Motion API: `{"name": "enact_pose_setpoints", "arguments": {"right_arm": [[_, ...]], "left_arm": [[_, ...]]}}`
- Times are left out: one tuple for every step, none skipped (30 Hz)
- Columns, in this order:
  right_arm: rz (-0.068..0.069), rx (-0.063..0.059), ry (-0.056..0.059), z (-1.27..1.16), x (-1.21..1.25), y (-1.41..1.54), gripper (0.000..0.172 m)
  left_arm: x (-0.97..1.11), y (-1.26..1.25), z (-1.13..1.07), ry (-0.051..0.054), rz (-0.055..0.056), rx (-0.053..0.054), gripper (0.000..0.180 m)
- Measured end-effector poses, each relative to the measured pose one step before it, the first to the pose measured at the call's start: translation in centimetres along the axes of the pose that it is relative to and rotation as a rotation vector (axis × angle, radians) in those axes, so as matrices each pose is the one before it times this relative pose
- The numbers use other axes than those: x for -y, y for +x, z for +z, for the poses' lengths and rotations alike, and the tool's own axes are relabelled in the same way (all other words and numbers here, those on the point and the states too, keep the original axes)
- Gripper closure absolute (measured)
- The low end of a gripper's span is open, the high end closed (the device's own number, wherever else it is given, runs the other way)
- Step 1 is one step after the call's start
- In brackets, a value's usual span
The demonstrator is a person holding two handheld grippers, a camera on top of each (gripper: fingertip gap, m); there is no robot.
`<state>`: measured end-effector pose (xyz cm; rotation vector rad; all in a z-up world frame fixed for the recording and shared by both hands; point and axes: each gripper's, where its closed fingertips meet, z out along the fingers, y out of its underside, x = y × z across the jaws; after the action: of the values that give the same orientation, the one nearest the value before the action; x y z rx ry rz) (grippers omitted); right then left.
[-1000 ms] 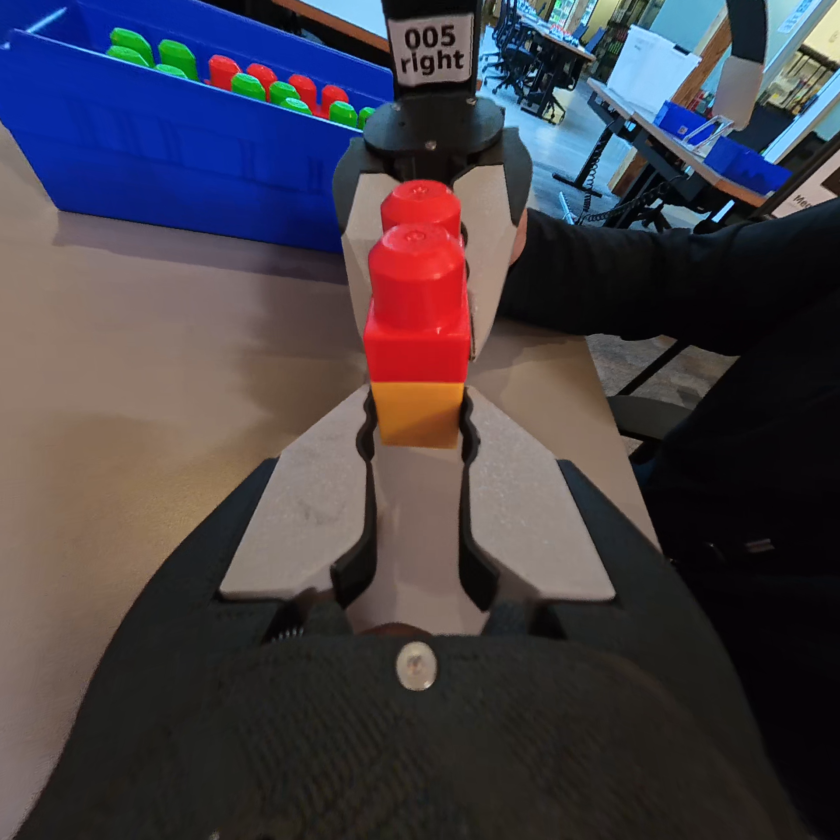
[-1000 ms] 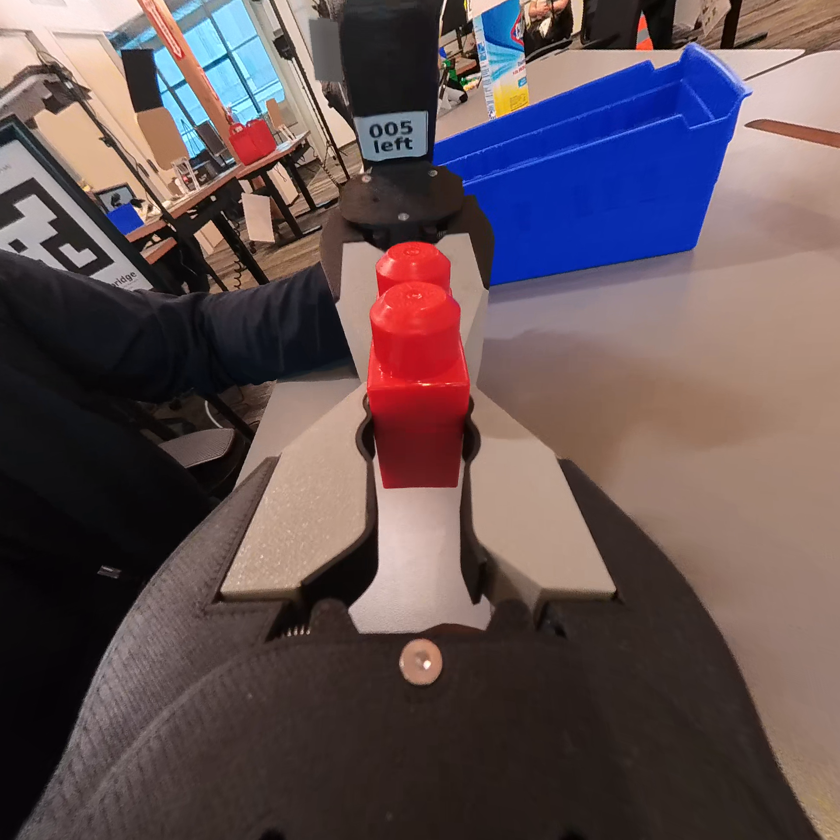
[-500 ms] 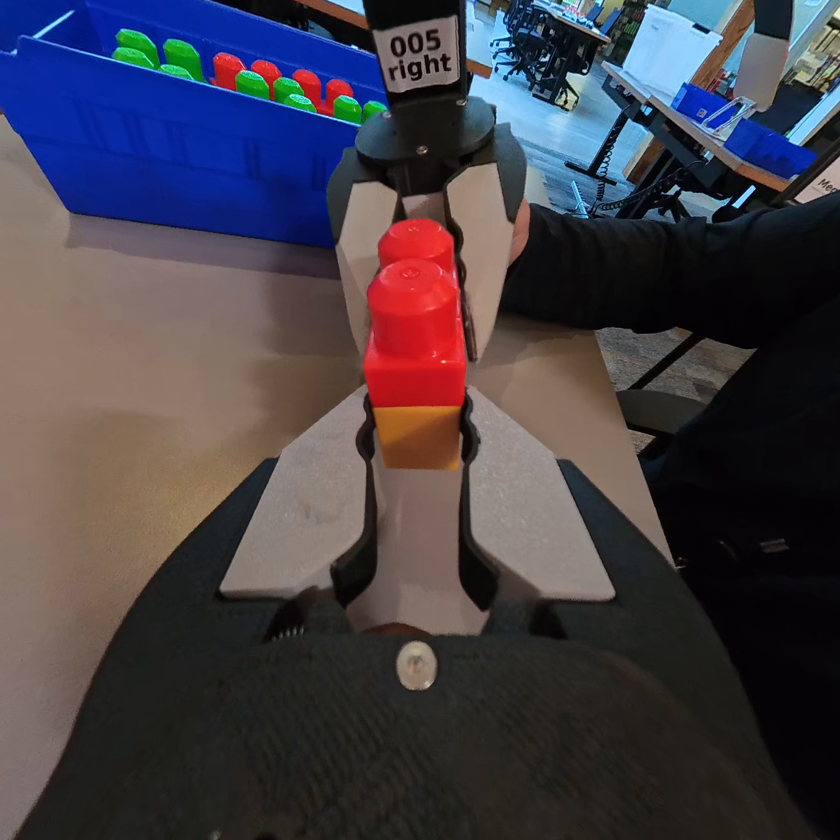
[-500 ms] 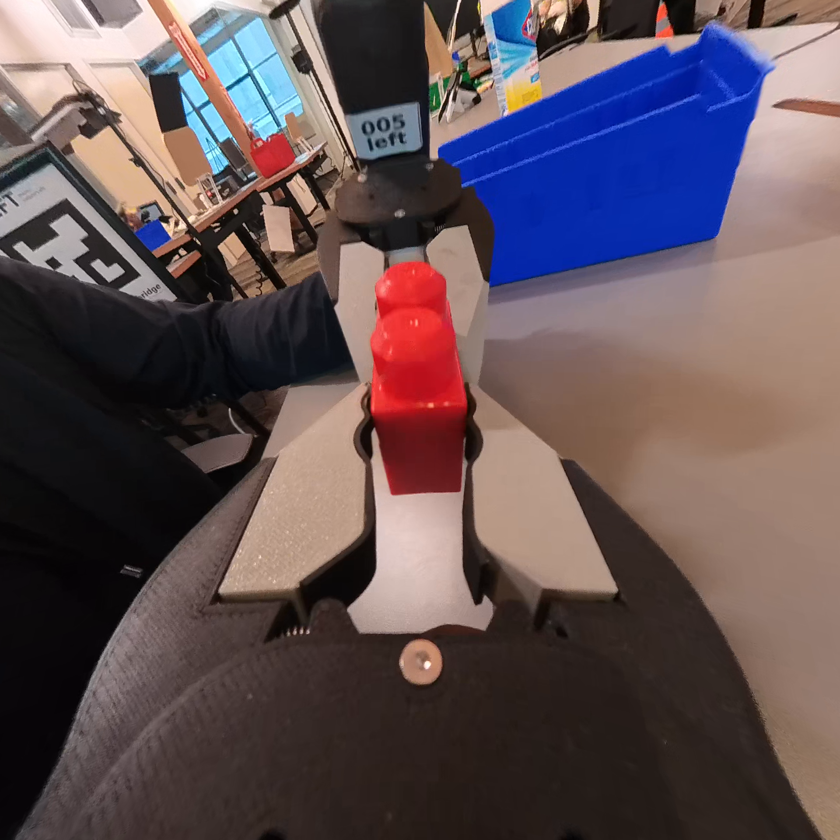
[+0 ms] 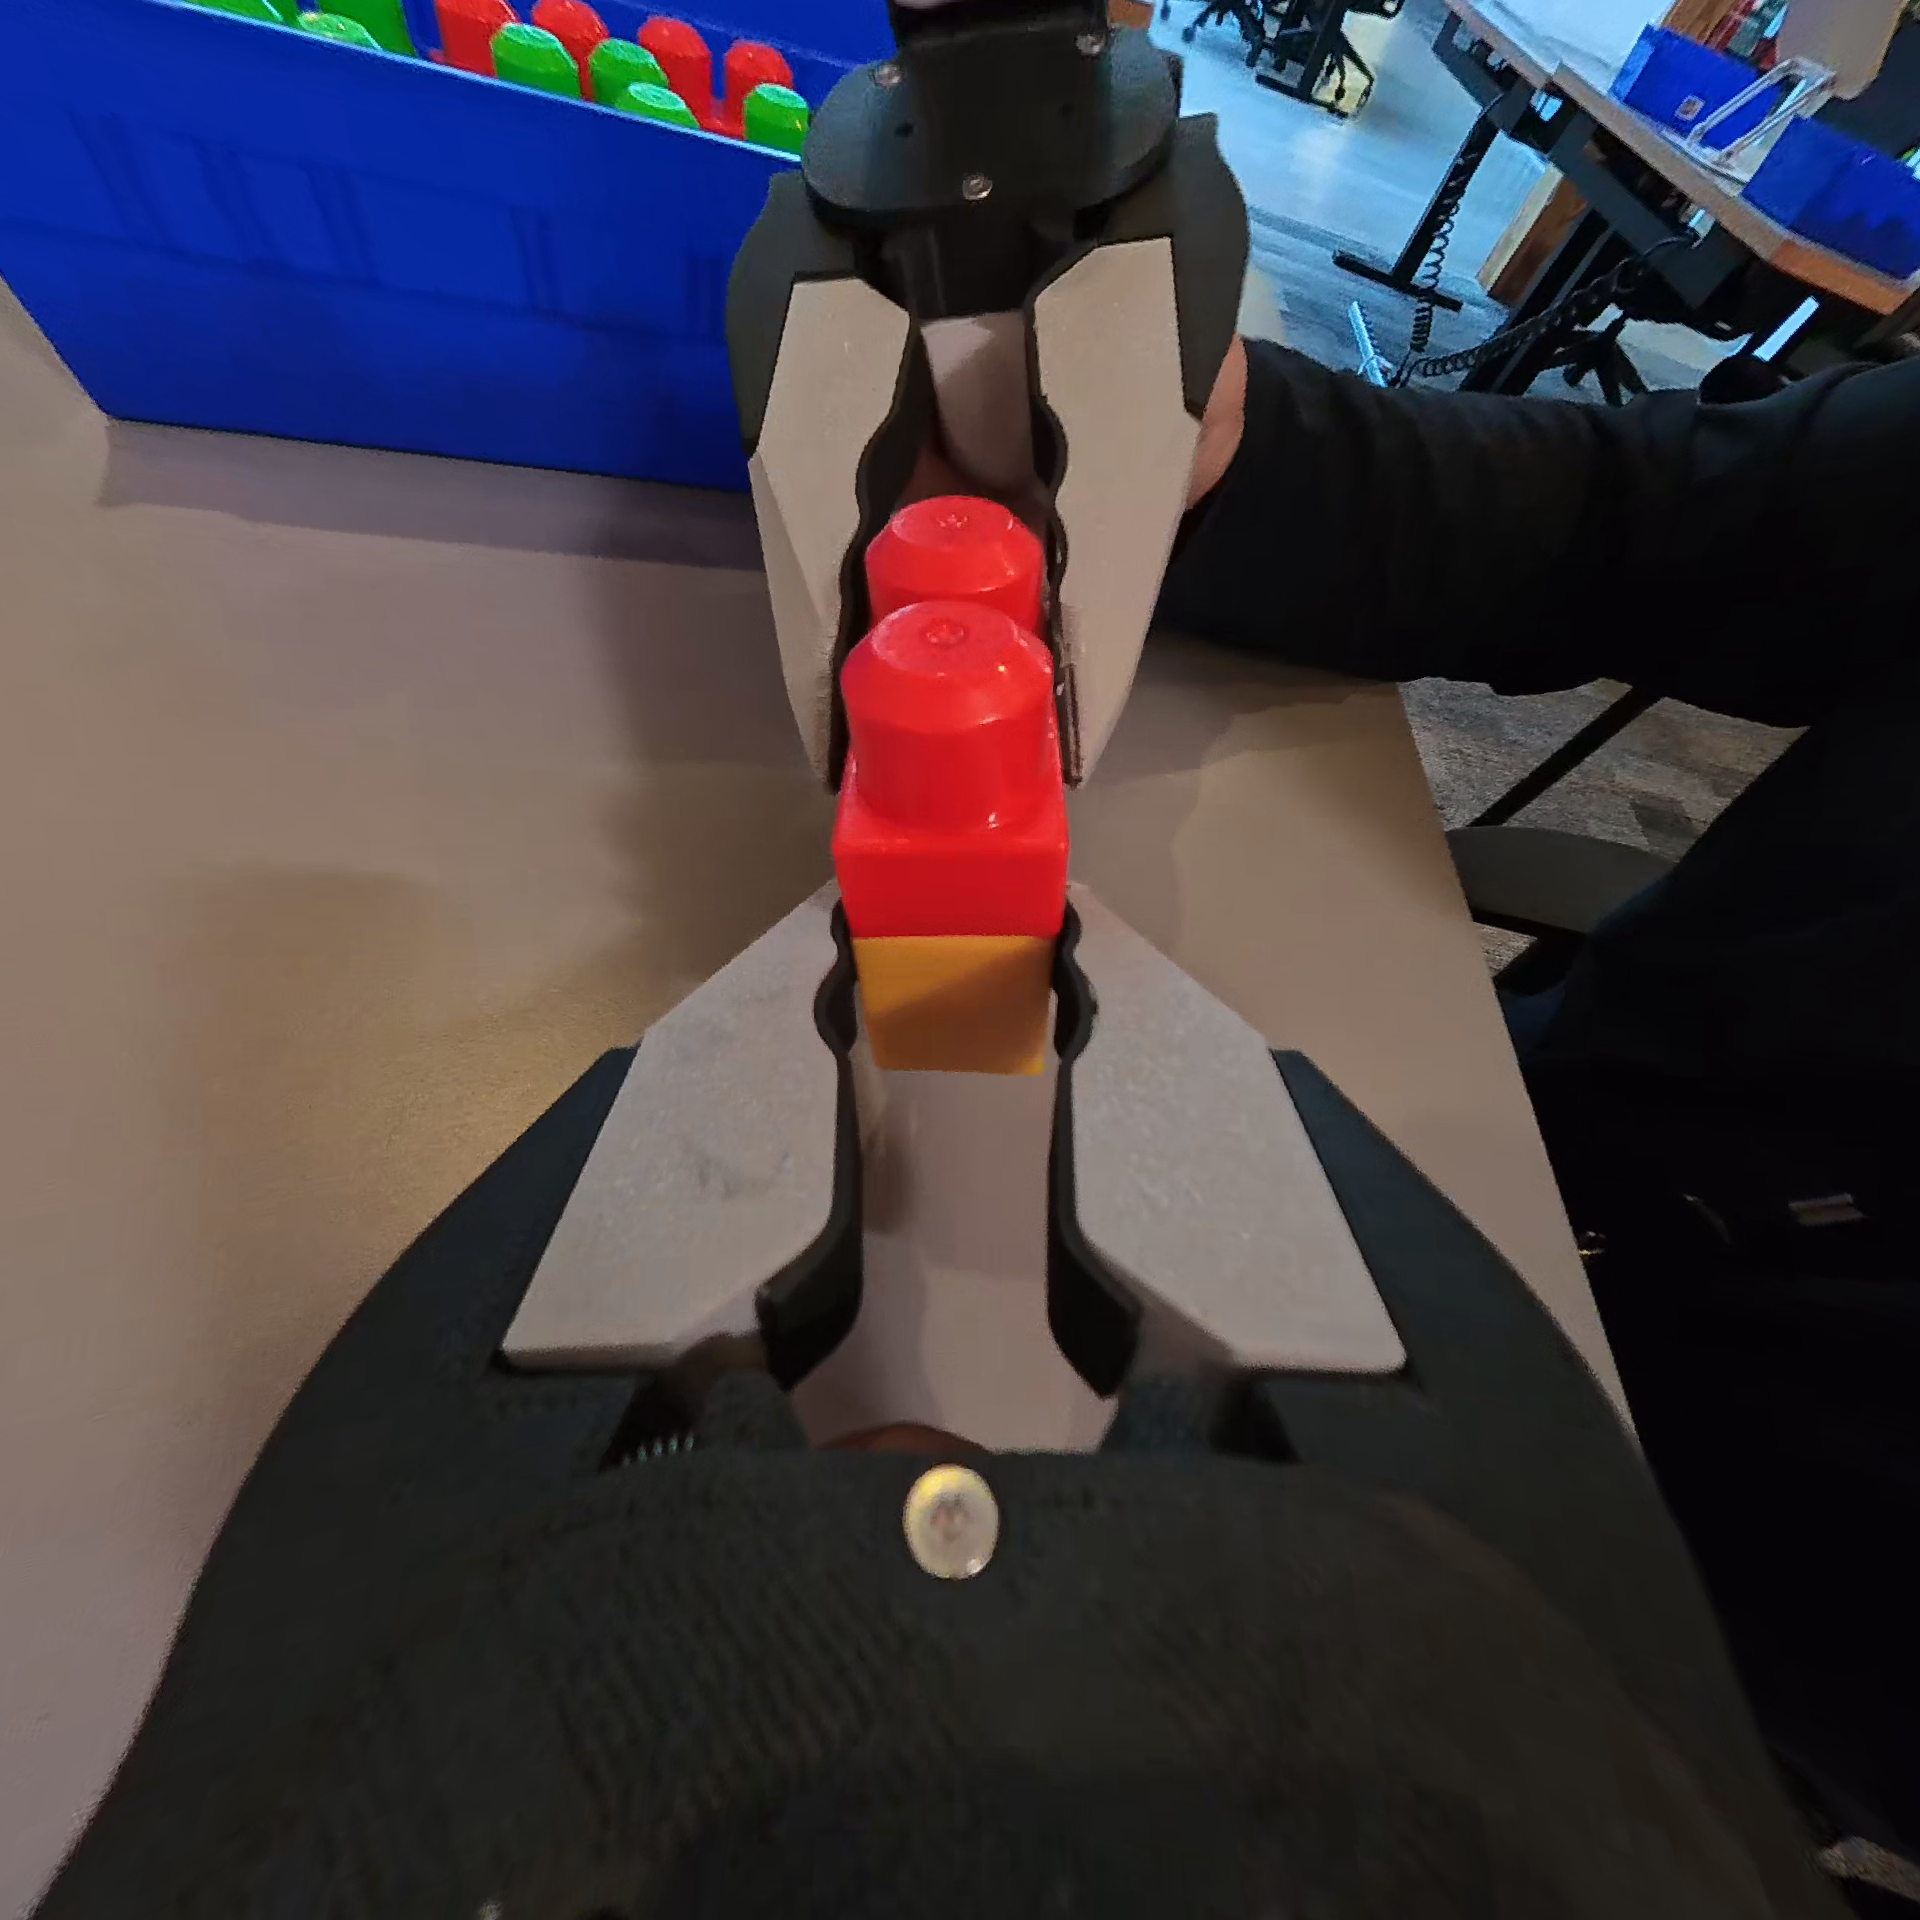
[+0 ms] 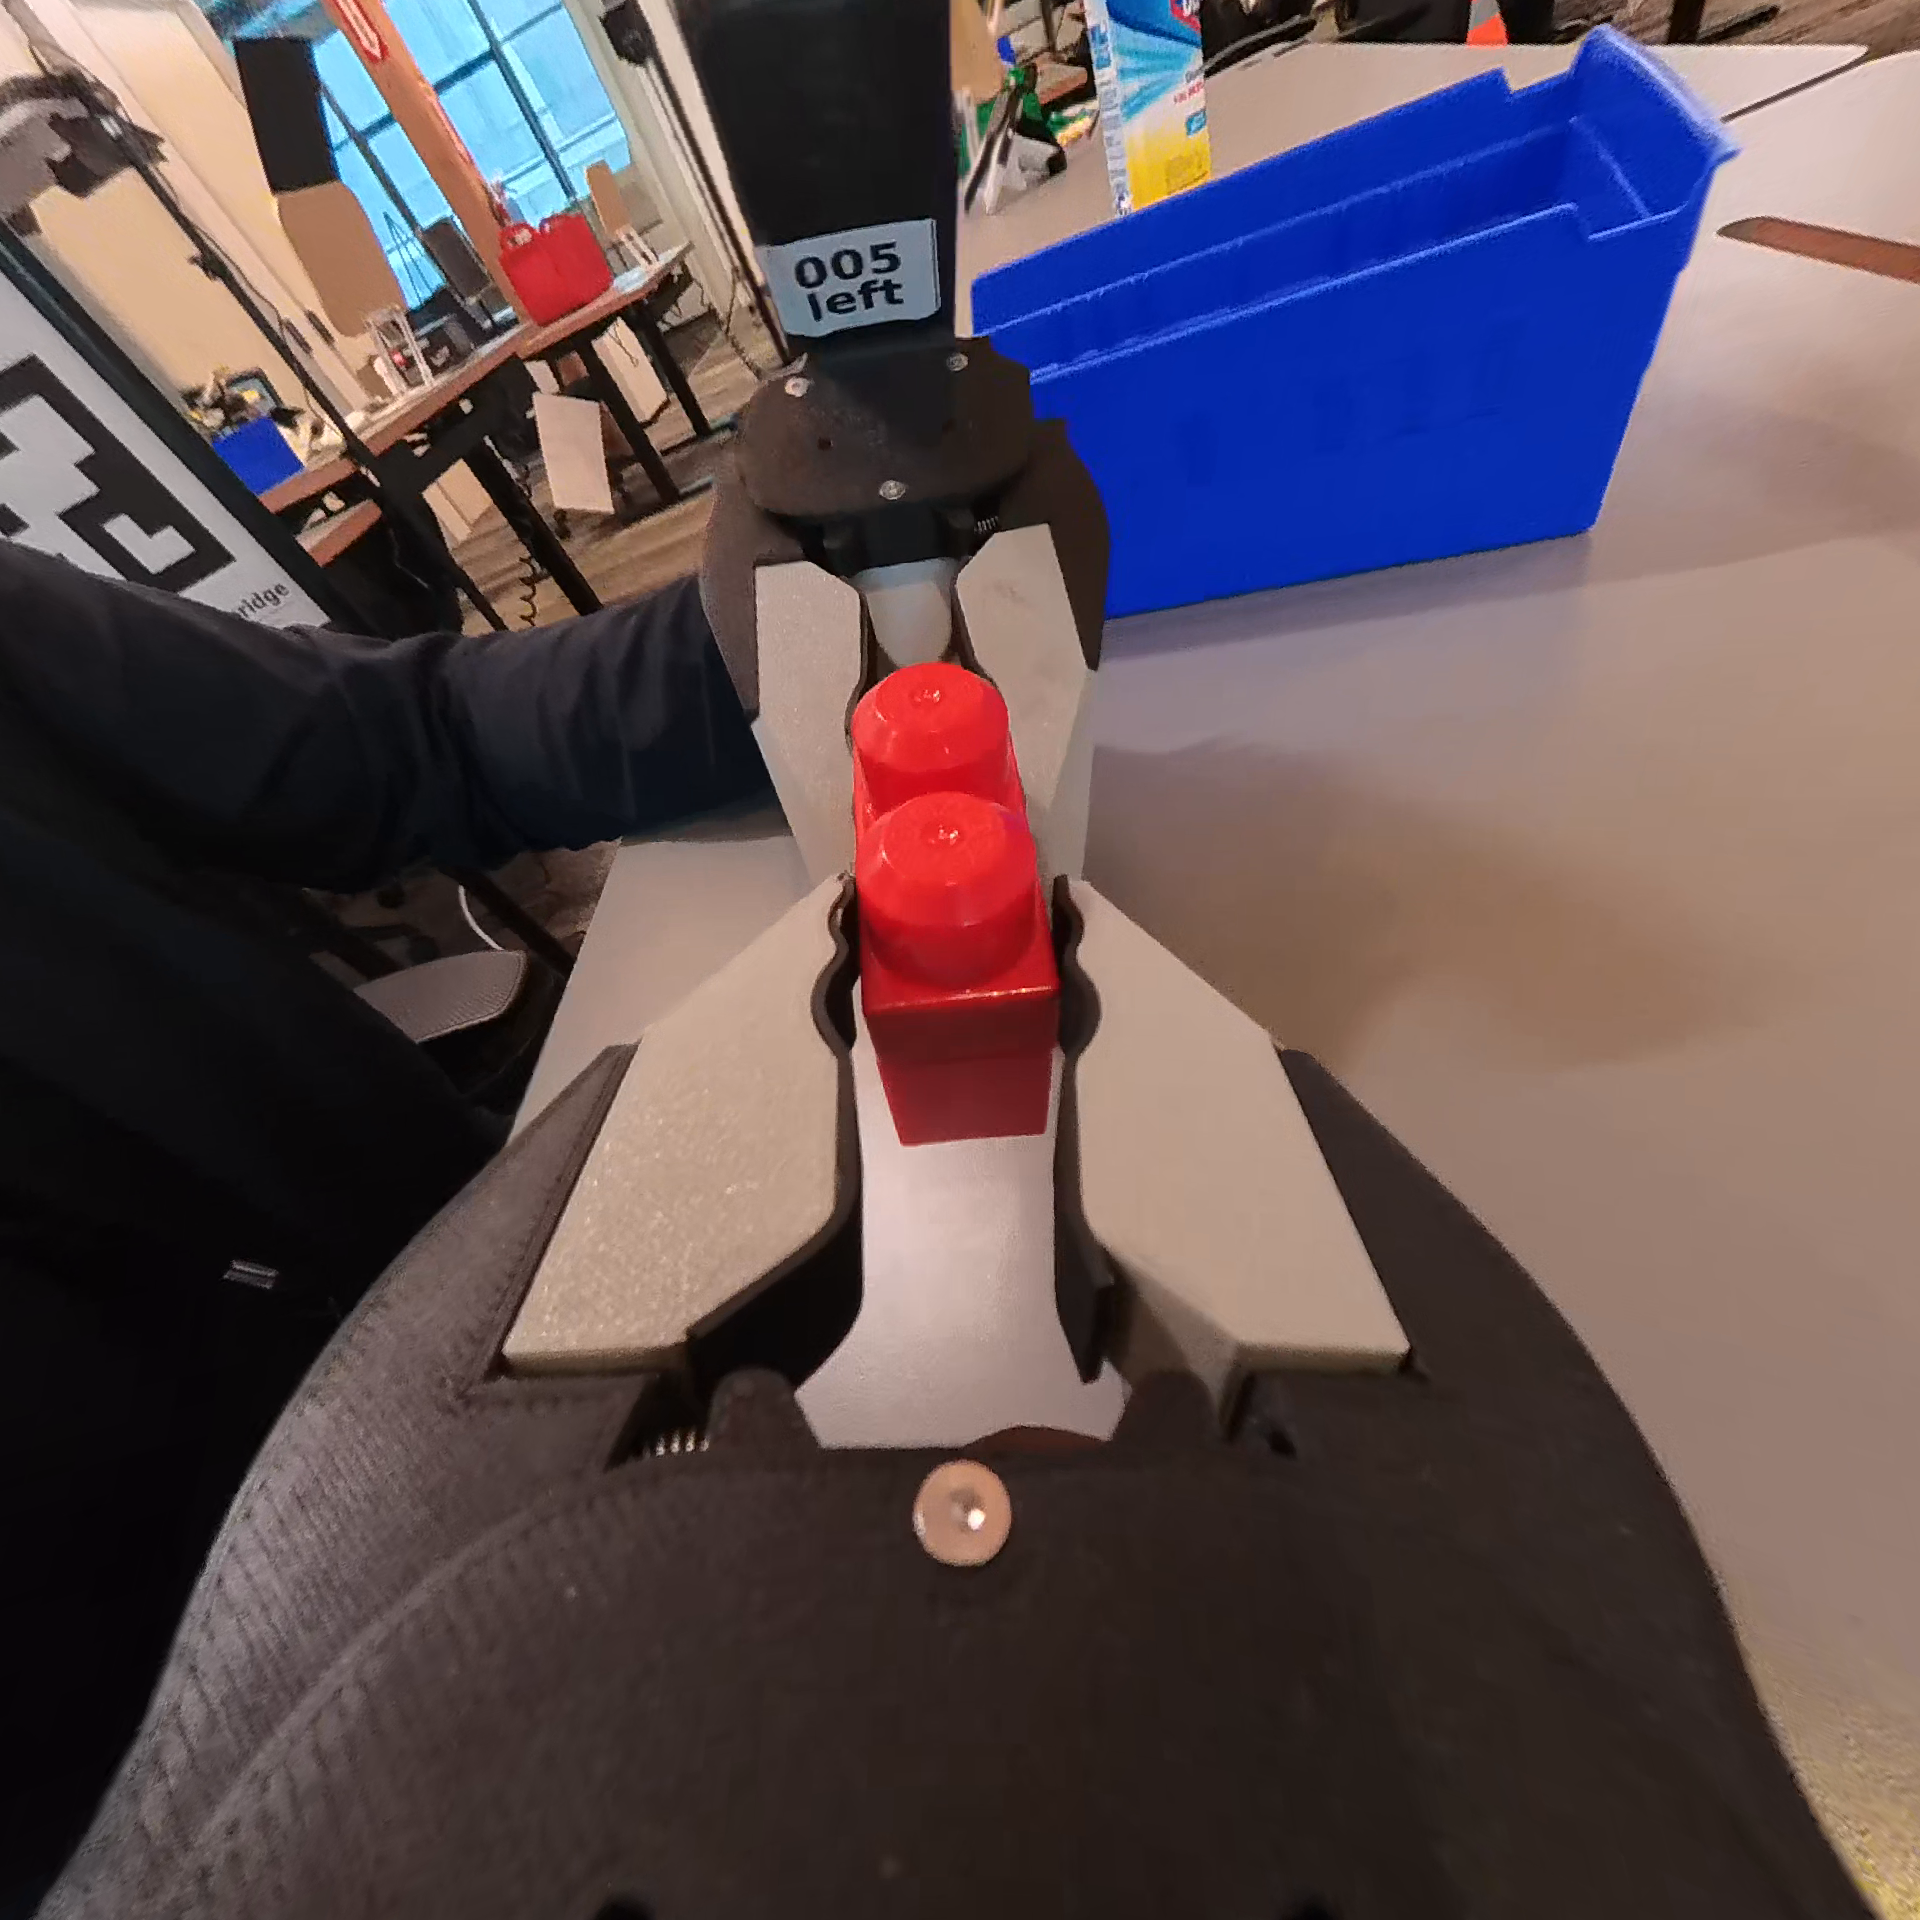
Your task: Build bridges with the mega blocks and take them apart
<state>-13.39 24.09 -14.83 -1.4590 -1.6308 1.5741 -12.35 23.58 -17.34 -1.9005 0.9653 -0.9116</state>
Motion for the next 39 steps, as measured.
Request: {"name": "enact_pose_setpoints", "arguments": {"right_arm": [[0.0043, -0.0032, 0.0013, 0.029, 0.016, 0.082, 0.138], [-0.0044, -0.0058, -0.0041, 0.037, -0.034, 0.037, 0.138], [-0.0103, -0.0055, -0.0075, 0.043, -0.080, -0.036, 0.138], [-0.0153, -0.0097, -0.0111, -0.002, -0.077, -0.041, 0.139], [-0.0187, -0.0151, 0.0008, -0.035, 0.130, -0.023, 0.139], [-0.0126, -0.0115, 0.0134, -0.095, 0.354, -0.086, 0.139], [-0.0072, -0.0092, 0.0184, -0.155, 0.472, -0.101, 0.139], [-0.0073, -0.0082, 0.0165, -0.204, 0.472, -0.118, 0.139], [-0.0077, -0.0075, 0.0162, -0.275, 0.503, -0.143, 0.139], [-0.0066, -0.0138, 0.0186, -0.386, 0.567, -0.058, 0.139], [-0.0078, -0.0219, 0.0176, -0.522, 0.598, 0.031, 0.139], [-0.0089, -0.0285, 0.0178, -0.677, 0.641, 0.090, 0.139], [-0.0105, -0.0313, 0.0194, -0.844, 0.750, 0.069, 0.139], [-0.0146, -0.0408, 0.0239, -1.058, 0.875, 0.154, 0.139], [-0.0141, -0.0447, 0.0304, -1.280, 1.013, 0.225, 0.139], [-0.0077, -0.0350, 0.0352, -1.448, 1.112, 0.197, 0.139], [-0.0033, -0.0341, 0.0284, -1.549, 1.024, 0.347, 0.139], [-0.0071, -0.0484, 0.0165, -1.655, 0.861, 0.697, 0.139], [-0.0137, -0.0598, 0.0085, -1.765, 0.712, 1.046, 0.139], [-0.0140, -0.0591, 0.0045, -1.808, 0.589, 1.273, 0.139], [-0.0064, -0.0514, 0.0008, -1.757, 0.423, 1.394, 0.139], [0.0003, -0.0386, -0.0124, -1.595, 0.101, 1.404, 0.139], [0.0007, -0.0397, -0.0229, -1.401, -0.234, 1.530, 0.139], [-0.0096, -0.0447, -0.0224, -1.183, -0.449, 1.592, 0.139], [-0.0159, -0.0223, -0.0284, -0.898, -0.699, 1.220, 0.139], [-0.0135, 0.0064, -0.0326, -0.611, -0.905, 0.716, 0.139], [-0.0053, 0.0156, -0.0341, -0.363, -1.018, 0.452, 0.139], [-0.0061, 0.0138, -0.0285, -0.132, -0.998, 0.347, 0.139], [-0.0126, 0.0095, -0.0275, 0.070, -0.987, 0.277, 0.139], [-0.0136, 0.0012, -0.0374, 0.231, -1.122, 0.369, 0.139], [-0.0110, -0.0109, -0.0457, 0.355, -1.225, 0.569, 0.138], [-0.0093, -0.0080, -0.0392, 0.460, -1.152, 0.532, 0.138], [0.0008, 0.0045, -0.0291, 0.520, -0.987, 0.333, 0.138], [0.0104, 0.0075, -0.0218, 0.541, -0.786, 0.231, 0.138], [0.0085, 0.0080, -0.0172, 0.536, -0.634, 0.117, 0.138], [-0.0007, 0.0032, -0.0208, 0.552, -0.581, 0.038, 0.138], [-0.0082, -0.0090, -0.0270, 0.560, -0.612, 0.119, 0.138], [-0.0095, -0.0196, -0.0326, 0.588, -0.673, 0.234, 0.138], [-0.0119, -0.0273, -0.0413, 0.571, -0.754, 0.308, 0.138]], "left_arm": [[0.086, -0.058, -0.083, 0.0052, -0.0026, 0.0019, 0.147], [0.025, -0.051, -0.074, 0.0022, -0.0012, 0.0007, 0.147], [0.000, 0.018, -0.045, 0.0007, 0.0004, -0.0023, 0.147], [0.071, -0.030, -0.020, 0.0053, 0.0007, 0.0018, 0.147], [0.126, -0.008, -0.019, 0.0095, -0.0015, -0.0013, 0.146], [0.193, 0.121, -0.041, 0.0137, -0.0081, -0.0117, 0.146], [0.305, 0.105, -0.086, 0.0200, -0.0170, -0.0145, 0.145], [0.420, -0.059, -0.158, 0.0259, -0.0242, -0.0070, 0.140], [0.426, -0.251, -0.210, 0.0255, -0.0279, 0.0030, 0.130], [0.364, -0.250, -0.276, 0.0224, -0.0247, 0.0012, 0.122], [0.389, -0.173, -0.333, 0.0251, -0.0208, -0.0028, 0.120], [0.402, -0.168, -0.353, 0.0266, -0.0171, -0.0016, 0.122], [0.382, -0.249, -0.353, 0.0233, -0.0148, 0.0049, 0.124], [0.347, -0.332, -0.328, 0.0206, -0.0117, 0.0129, 0.125], [0.312, -0.369, -0.293, 0.0185, -0.0089, 0.0183, 0.125], [0.249, -0.382, -0.240, 0.0141, -0.0053, 0.0216, 0.126], [0.172, -0.416, -0.196, 0.0093, -0.0024, 0.0255, 0.126], [0.081, -0.440, -0.149, 0.0041, -0.0001, 0.0285, 0.126], [0.013, -0.374, -0.087, -0.0003, 0.0032, 0.0248, 0.127], [-0.049, -0.171, -0.018, -0.0034, 0.0060, 0.0135, 0.127], [-0.071, -0.036, 0.053, -0.0045, 0.0043, 0.0055, 0.127], [-0.057, -0.048, 0.082, -0.0029, 0.0020, 0.0080, 0.127], [-0.082, 0.008, 0.117, -0.0040, 0.0020, 0.0060, 0.127], [-0.077, 0.086, 0.139, -0.0047, 0.0030, 0.0009, 0.127], [-0.057, 0.135, 0.136, -0.0040, 0.0041, -0.0011, 0.127], [-0.081, 0.126, 0.121, -0.0054, 0.0051, -0.0005, 0.128], [-0.089, 0.130, 0.113, -0.0058, 0.0060, -0.0007, 0.128], [-0.085, 0.128, 0.104, -0.0063, 0.0055, -0.0022, 0.129], [-0.078, 0.068, 0.075, -0.0058, 0.0049, 0.0007, 0.129], [-0.061, -0.011, 0.047, -0.0037, 0.0053, 0.0043, 0.129], [-0.072, -0.033, 0.038, -0.0037, 0.0043, 0.0036, 0.129], [-0.075, -0.060, 0.029, -0.0036, 0.0022, 0.0029, 0.129], [-0.051, -0.078, 0.020, -0.0007, 0.0002, 0.0021, 0.129], [-0.087, -0.082, 0.029, -0.0018, -0.0030, 0.0001, 0.129], [-0.106, -0.109, 0.017, -0.0031, -0.0050, 0.0009, 0.129], [-0.077, -0.119, 0.013, -0.0015, -0.0037, 0.0013, 0.130], [-0.056, -0.103, -0.002, -0.0009, -0.0035, 0.0006, 0.130], [-0.061, -0.083, 0.006, -0.0016, -0.0043, -0.0006, 0.130], [-0.021, -0.058, 0.005, -0.0001, -0.0039, -0.0004, 0.130]]}}
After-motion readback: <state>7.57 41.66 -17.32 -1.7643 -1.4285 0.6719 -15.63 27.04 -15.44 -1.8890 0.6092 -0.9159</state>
